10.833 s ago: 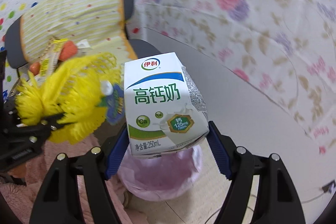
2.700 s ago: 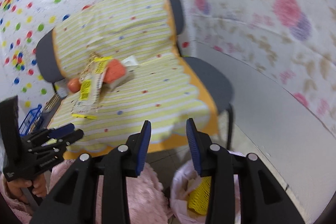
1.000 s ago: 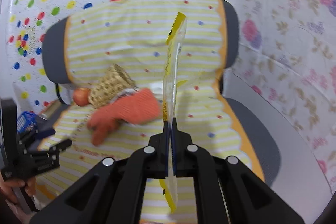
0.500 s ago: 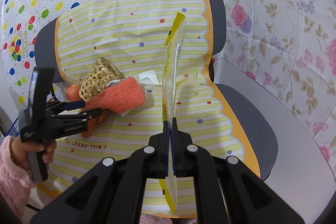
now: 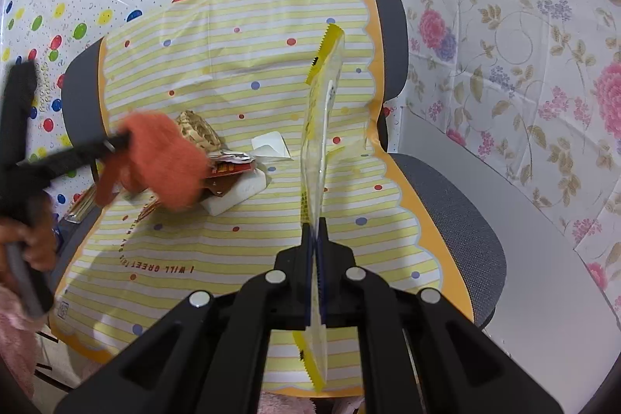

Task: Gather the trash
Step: 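Grasp the orange knit glove with the left gripper while the right gripper holds the bread bag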

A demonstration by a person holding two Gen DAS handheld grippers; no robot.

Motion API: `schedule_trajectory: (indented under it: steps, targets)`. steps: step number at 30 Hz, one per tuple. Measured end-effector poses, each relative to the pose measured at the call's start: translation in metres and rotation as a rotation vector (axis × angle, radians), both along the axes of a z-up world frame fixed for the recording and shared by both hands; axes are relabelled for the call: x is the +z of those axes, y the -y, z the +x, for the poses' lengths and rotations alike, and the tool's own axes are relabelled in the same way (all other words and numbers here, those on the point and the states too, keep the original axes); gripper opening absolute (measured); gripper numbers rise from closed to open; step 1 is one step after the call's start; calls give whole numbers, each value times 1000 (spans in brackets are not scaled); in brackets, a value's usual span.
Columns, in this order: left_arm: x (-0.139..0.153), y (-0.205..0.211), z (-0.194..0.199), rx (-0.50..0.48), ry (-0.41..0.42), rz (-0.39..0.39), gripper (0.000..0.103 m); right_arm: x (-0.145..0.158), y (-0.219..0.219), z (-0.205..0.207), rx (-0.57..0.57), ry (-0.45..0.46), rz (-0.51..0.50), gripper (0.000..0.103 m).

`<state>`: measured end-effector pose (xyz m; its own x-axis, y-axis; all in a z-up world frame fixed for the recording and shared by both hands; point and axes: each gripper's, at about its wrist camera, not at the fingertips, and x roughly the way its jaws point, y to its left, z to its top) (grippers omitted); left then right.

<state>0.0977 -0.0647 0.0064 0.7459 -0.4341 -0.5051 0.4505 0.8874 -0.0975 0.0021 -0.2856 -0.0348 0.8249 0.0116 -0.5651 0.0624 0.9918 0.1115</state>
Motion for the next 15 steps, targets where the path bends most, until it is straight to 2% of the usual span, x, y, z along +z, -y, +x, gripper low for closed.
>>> schedule_trajectory:
  steps: [2,5,15]
  targets:
    - [12,-2,-14,4,19,0,15,2,0,-3,2,6,13,3]
    - [13,0,-32,-7,2,12,15,2,0,-9,14,4,44,3]
    - [-34,25,-94,-44,-79,21,16,1,10,-43,0,-5,64,3]
